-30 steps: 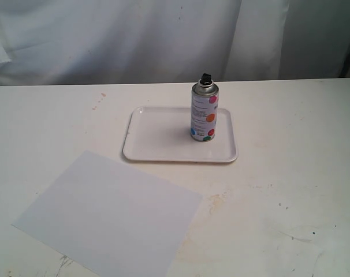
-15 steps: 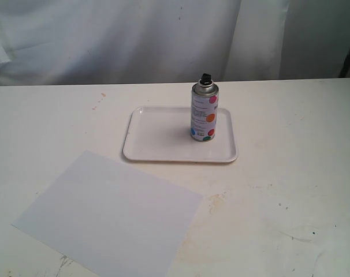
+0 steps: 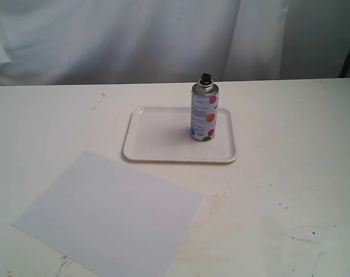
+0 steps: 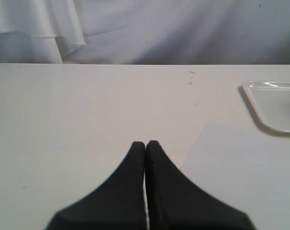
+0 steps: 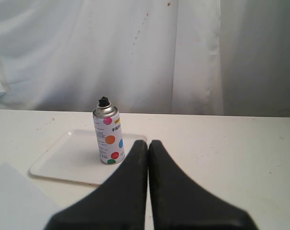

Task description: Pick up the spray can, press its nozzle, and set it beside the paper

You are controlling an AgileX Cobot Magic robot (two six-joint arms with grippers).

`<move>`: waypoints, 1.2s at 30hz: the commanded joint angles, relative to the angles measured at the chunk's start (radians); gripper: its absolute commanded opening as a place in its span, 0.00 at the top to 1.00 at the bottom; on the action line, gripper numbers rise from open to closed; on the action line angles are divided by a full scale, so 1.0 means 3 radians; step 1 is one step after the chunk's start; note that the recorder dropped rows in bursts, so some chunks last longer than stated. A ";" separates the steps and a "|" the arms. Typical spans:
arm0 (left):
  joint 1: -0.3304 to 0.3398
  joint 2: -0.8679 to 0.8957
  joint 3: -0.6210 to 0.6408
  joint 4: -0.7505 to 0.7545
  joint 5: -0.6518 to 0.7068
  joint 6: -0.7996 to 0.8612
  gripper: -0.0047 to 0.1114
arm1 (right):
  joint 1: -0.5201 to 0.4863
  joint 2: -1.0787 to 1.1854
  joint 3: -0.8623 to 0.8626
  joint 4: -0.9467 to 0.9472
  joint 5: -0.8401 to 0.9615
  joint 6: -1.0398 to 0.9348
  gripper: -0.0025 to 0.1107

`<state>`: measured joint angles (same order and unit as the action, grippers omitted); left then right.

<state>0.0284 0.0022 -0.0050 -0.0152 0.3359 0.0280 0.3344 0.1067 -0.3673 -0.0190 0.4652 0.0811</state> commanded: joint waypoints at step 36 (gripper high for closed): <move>0.0009 -0.0007 0.0017 -0.0002 -0.0062 0.0008 0.95 | -0.0949 -0.0356 0.1224 0.0118 -0.0533 -0.0270 0.98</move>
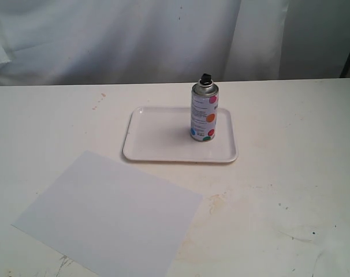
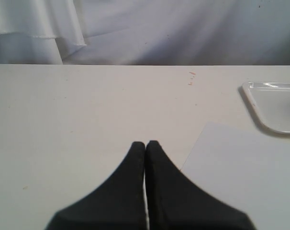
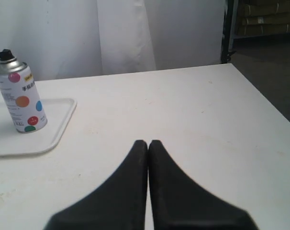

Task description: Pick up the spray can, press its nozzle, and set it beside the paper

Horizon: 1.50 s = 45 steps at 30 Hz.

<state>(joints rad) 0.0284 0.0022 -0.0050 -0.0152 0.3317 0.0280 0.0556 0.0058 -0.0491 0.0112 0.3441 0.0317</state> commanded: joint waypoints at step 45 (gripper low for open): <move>0.0009 -0.0007 0.0017 -0.0002 -0.0048 0.0008 0.95 | -0.0019 -0.0019 0.0164 0.0017 0.0001 -0.0243 0.98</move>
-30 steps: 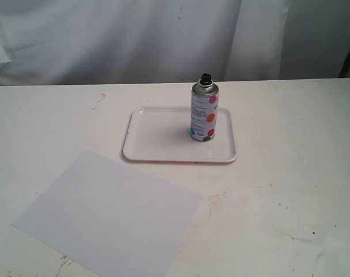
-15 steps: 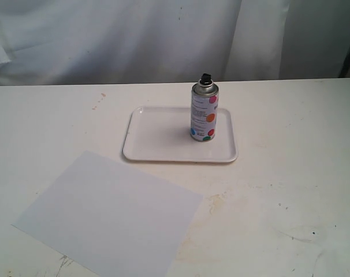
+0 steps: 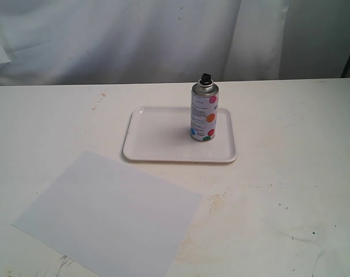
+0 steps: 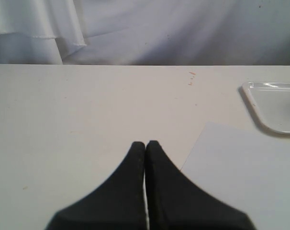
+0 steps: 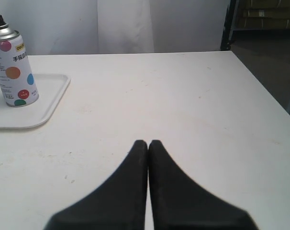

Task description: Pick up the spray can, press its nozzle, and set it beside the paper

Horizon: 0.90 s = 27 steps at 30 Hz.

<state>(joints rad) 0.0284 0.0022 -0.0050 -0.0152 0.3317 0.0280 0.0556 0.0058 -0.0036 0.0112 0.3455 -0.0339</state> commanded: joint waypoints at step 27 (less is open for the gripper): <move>0.0009 -0.0007 0.0017 -0.0002 -0.0048 0.0005 0.95 | -0.0019 -0.0019 0.0012 0.0030 -0.0004 0.0028 0.98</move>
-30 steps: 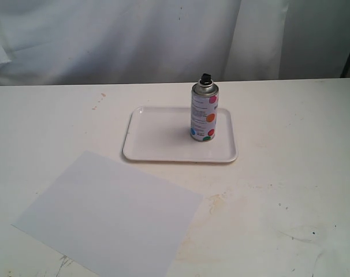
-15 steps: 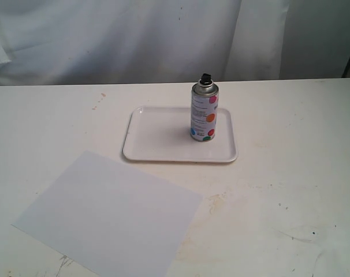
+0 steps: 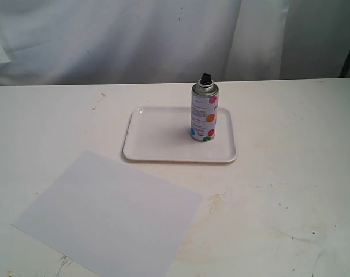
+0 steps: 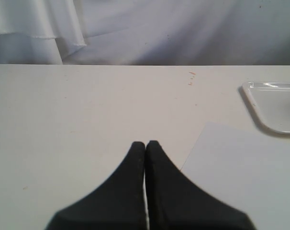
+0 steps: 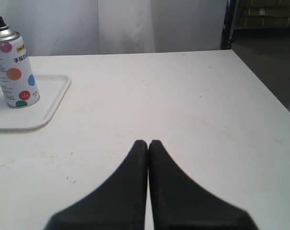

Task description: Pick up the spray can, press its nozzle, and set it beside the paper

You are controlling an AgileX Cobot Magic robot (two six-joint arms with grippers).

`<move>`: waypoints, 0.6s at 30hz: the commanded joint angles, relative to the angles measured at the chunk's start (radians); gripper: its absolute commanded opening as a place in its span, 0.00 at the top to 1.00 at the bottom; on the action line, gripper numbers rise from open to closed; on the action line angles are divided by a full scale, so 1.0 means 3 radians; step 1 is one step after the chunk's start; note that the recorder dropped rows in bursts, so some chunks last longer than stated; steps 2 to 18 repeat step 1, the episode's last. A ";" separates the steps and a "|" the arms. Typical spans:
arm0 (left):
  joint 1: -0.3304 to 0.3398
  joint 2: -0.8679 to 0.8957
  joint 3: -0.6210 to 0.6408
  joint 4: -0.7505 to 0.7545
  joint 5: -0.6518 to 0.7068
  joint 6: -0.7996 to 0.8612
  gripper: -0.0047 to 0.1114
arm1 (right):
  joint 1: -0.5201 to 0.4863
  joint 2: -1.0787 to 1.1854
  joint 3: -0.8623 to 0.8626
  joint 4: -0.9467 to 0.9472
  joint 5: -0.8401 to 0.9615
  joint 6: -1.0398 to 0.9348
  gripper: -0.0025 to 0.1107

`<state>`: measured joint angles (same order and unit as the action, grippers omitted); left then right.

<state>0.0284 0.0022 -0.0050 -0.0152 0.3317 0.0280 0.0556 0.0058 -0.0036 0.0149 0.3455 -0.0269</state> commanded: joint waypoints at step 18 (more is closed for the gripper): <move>0.0009 -0.0007 0.0017 -0.0002 -0.0048 0.0005 0.95 | -0.0019 -0.0019 0.0012 0.0018 -0.0004 0.0004 0.98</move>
